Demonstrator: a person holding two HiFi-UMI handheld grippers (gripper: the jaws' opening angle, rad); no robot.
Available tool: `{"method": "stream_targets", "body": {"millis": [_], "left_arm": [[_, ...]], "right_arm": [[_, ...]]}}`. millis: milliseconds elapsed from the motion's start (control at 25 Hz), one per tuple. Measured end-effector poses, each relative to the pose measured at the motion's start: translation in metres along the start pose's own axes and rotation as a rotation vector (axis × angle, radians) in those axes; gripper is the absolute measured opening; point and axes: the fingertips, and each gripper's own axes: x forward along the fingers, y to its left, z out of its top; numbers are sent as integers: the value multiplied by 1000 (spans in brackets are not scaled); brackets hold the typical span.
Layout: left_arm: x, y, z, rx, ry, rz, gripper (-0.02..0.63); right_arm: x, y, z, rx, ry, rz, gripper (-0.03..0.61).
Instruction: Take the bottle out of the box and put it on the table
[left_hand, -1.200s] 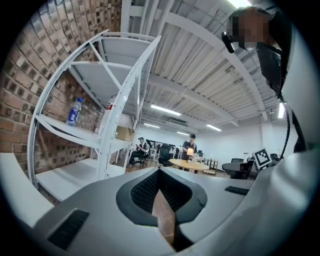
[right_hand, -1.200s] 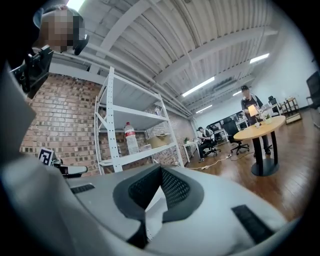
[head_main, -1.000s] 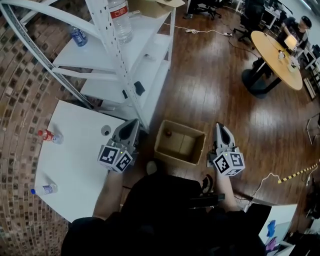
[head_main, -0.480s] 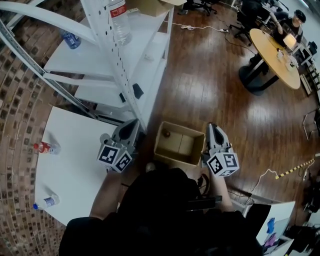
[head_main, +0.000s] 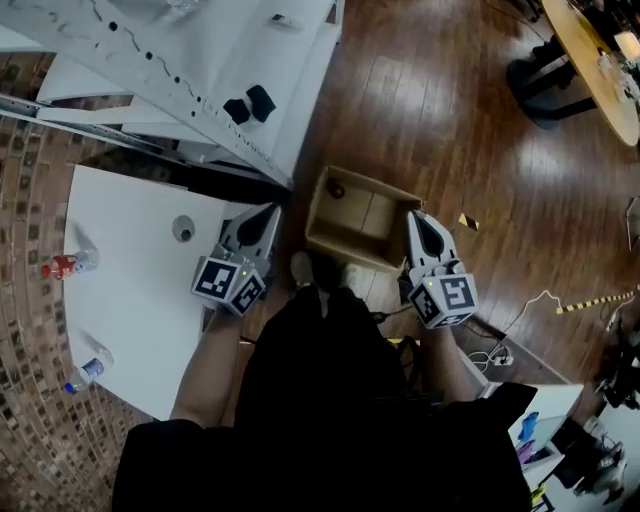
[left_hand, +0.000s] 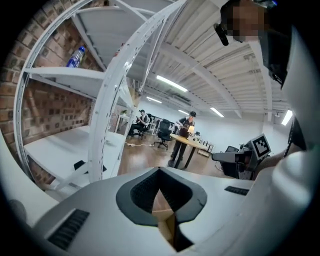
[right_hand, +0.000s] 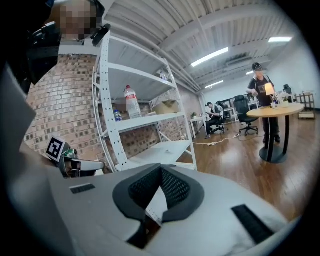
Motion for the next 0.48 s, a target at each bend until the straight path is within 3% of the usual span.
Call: {"method": "stream_targets", "body": {"millis": [480], "left_arm": [[48, 13, -125, -22, 129, 91, 0]], "right_arm": [[34, -5, -145, -45, 262, 158, 2]]}}
